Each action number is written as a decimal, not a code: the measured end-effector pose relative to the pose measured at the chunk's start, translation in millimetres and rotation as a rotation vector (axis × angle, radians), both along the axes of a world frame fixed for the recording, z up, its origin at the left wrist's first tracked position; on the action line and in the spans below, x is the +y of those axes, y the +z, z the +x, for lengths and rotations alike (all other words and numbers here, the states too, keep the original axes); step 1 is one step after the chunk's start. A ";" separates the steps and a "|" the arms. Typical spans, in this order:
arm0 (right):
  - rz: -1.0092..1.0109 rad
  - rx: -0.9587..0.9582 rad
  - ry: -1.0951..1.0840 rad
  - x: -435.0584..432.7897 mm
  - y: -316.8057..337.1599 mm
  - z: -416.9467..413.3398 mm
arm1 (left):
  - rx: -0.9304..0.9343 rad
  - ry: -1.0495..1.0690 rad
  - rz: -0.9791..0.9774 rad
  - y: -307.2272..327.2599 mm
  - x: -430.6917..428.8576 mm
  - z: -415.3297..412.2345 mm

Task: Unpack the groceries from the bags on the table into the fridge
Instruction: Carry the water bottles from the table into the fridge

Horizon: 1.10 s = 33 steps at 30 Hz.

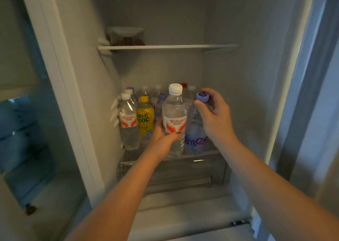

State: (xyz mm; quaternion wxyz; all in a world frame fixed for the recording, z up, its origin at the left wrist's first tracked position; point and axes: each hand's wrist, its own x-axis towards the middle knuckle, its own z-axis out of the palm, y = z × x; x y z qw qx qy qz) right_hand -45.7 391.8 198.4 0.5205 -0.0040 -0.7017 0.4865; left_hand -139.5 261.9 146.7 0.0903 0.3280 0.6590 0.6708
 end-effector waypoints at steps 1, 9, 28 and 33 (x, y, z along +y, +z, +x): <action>0.004 -0.010 -0.010 6.1 -1.4 -10.1 | -0.014 0.007 -0.007 0.4 5.2 -7.7; -0.029 -0.097 0.001 35.6 -30.1 -69.3 | -0.074 0.057 -0.019 -25.5 36.4 -58.7; -0.099 -0.370 0.199 57.5 -112.2 -73.7 | 0.284 0.147 -0.339 -81.5 22.3 -76.0; -0.028 -0.641 0.132 64.8 -136.2 -73.2 | 0.195 0.338 -0.325 -89.5 23.4 -80.2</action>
